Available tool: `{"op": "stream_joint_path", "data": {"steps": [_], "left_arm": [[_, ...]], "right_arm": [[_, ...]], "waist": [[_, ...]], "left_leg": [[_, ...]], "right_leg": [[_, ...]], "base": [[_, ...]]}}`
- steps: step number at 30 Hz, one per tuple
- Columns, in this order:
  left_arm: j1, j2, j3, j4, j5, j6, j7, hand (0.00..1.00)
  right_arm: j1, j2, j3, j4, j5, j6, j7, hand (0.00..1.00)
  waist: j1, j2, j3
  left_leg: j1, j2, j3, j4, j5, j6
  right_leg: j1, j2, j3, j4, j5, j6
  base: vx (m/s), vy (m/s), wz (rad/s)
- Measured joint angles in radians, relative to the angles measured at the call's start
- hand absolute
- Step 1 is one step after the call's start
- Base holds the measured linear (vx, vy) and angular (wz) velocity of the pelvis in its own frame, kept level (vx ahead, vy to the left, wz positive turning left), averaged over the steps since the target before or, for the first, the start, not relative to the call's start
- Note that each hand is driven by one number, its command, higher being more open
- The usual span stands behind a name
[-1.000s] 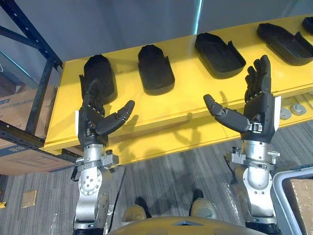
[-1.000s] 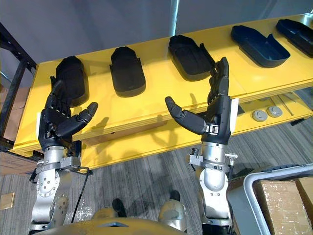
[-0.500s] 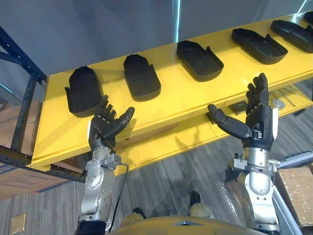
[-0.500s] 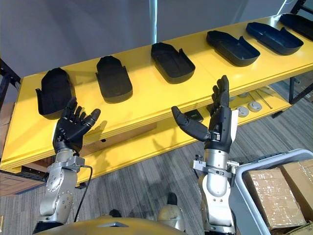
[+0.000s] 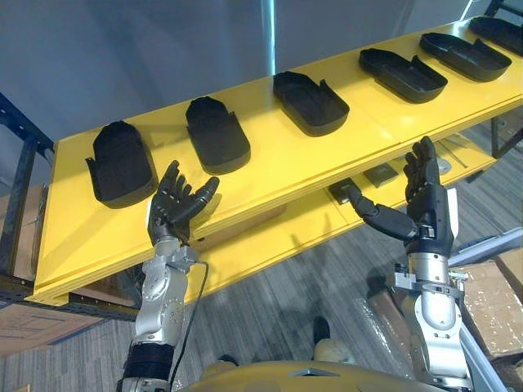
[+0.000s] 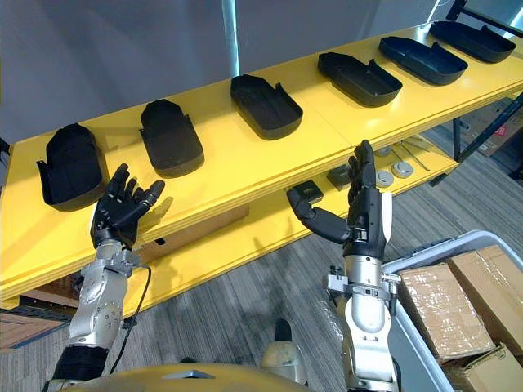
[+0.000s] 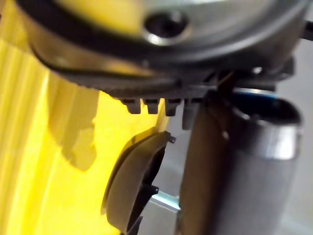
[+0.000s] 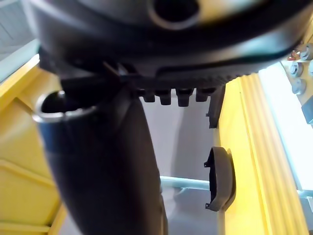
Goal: Walk over and take three plastic housings, then place them on the shelf
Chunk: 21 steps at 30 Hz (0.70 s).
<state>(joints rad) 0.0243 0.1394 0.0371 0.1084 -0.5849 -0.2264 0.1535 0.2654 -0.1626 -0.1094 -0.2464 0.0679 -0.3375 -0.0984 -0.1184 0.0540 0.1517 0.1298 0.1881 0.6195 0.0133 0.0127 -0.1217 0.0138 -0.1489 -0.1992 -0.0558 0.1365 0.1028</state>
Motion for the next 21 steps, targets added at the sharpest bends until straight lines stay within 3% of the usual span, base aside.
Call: {"op": "stream_joint_path", "data": {"steps": [13, 21], "left_arm": [[-0.072, 0.003, 0.06, 0.085, 0.012, -0.057, 0.189, 1.0], [-0.092, 0.002, 0.068, 0.124, 0.043, -0.072, 0.215, 1.0]], "right_arm": [[0.007, 0.0, -0.001, 0.009, 0.037, -0.004, 0.032, 1.0], [0.025, 0.0, 0.0, 0.009, 0.037, -0.011, 0.051, 1.0]], "waist": [[-0.026, 0.001, 0.0], [-0.025, 0.009, 0.004]], "left_leg": [[0.001, 0.001, 0.011, 0.004, -0.003, 0.002], [0.0, 0.011, 0.019, 0.022, -0.012, 0.001]], "right_leg": [[-0.006, 0.002, 0.013, 0.0, 0.001, 0.0], [-0.007, 0.008, 0.021, 0.0, 0.001, 0.0]], "base": [[-0.01, -0.006, -0.01], [-0.02, -0.017, -0.03]]}}
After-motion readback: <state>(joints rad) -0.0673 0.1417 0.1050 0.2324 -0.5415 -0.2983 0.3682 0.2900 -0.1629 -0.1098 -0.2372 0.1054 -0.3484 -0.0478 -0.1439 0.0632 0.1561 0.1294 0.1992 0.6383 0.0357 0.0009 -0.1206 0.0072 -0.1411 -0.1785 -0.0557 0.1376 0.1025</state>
